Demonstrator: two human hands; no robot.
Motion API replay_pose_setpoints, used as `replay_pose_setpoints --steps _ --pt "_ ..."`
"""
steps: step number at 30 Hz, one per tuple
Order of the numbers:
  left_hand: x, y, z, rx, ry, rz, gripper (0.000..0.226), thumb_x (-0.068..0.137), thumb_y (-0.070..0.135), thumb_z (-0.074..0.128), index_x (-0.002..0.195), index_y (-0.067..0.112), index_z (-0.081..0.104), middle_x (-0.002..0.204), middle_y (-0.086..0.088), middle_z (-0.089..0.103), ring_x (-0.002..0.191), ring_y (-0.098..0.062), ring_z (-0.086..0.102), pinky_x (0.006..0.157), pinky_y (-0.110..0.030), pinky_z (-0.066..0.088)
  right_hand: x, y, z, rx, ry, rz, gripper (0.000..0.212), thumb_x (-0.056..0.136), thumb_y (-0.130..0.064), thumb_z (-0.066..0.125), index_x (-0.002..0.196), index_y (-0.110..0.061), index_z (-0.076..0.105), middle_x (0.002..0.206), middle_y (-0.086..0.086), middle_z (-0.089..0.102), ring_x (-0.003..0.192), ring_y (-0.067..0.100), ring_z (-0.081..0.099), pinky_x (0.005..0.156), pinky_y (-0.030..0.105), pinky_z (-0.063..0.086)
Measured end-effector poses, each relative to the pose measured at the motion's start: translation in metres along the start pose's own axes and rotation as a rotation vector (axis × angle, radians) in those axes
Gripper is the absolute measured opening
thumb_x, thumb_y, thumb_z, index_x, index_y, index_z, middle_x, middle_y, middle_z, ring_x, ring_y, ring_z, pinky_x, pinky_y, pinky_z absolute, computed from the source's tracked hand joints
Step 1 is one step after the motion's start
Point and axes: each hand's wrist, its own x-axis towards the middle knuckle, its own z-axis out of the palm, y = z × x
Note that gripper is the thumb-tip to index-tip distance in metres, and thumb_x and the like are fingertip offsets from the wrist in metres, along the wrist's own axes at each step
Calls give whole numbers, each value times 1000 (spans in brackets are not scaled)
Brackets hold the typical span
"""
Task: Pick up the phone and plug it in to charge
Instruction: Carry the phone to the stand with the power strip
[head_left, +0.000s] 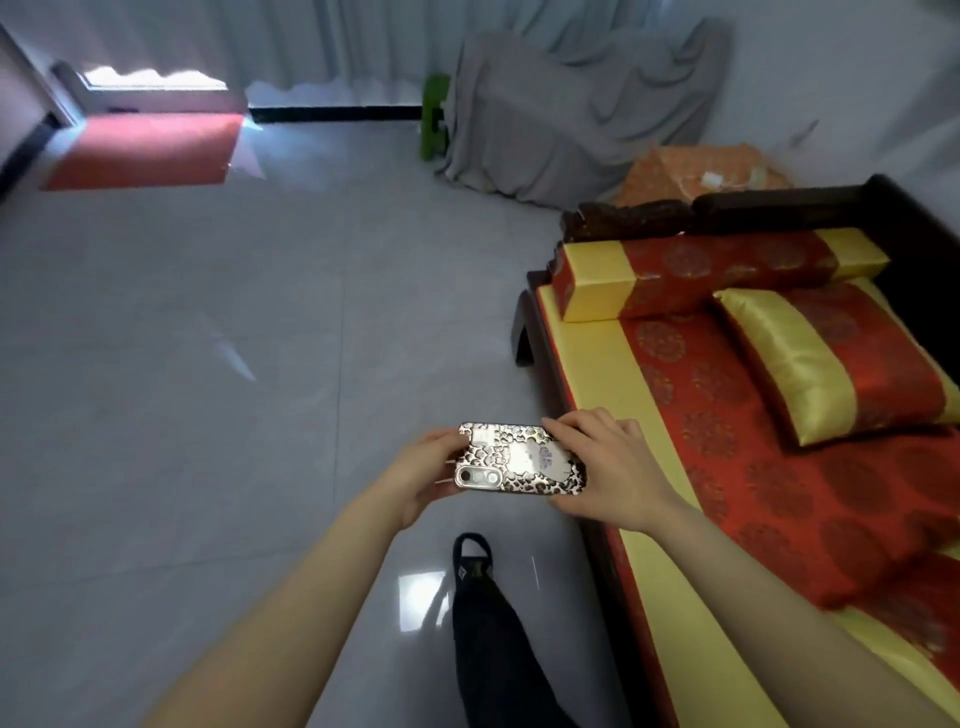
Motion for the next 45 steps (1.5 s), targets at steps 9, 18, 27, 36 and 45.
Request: replay_pose_setpoints --steps 9,18,27,36,45 --pt "154 179 -69 32 72 24 10 91 23 53 96 18 60 89 -3 63 76 -15 61 56 -25 53 255 36 -26 31 -48 -65 82 62 -59 63 135 -29 42 127 -8 51 116 14 44 88 39 37" --pt "295 335 -155 -128 59 -26 21 91 30 52 95 15 65 77 -2 71 68 -17 66 57 -29 55 495 36 -43 81 -21 -168 83 62 -52 63 137 -23 42 130 0 52 120 21 46 95 42 37" --pt "474 510 -150 -21 -54 -106 27 94 34 47 88 15 65 68 -2 76 76 -22 67 69 -38 56 669 115 -82 25 35 76 88 65 -57 64 141 -21 37 134 0 49 121 22 42 94 39 34" --pt "650 676 18 287 -329 -32 21 95 28 48 90 15 63 87 -7 66 78 -20 63 66 -33 56 760 294 -133 86 179 456 89 61 -52 71 140 -23 40 131 1 50 121 24 43 85 38 33" --pt "777 789 186 381 -505 -77 26 96 32 45 105 13 60 92 -5 65 77 -16 62 63 -31 54 826 463 -204 45 254 692 87 57 -52 72 135 -25 44 124 -1 53 113 24 44 83 46 40"
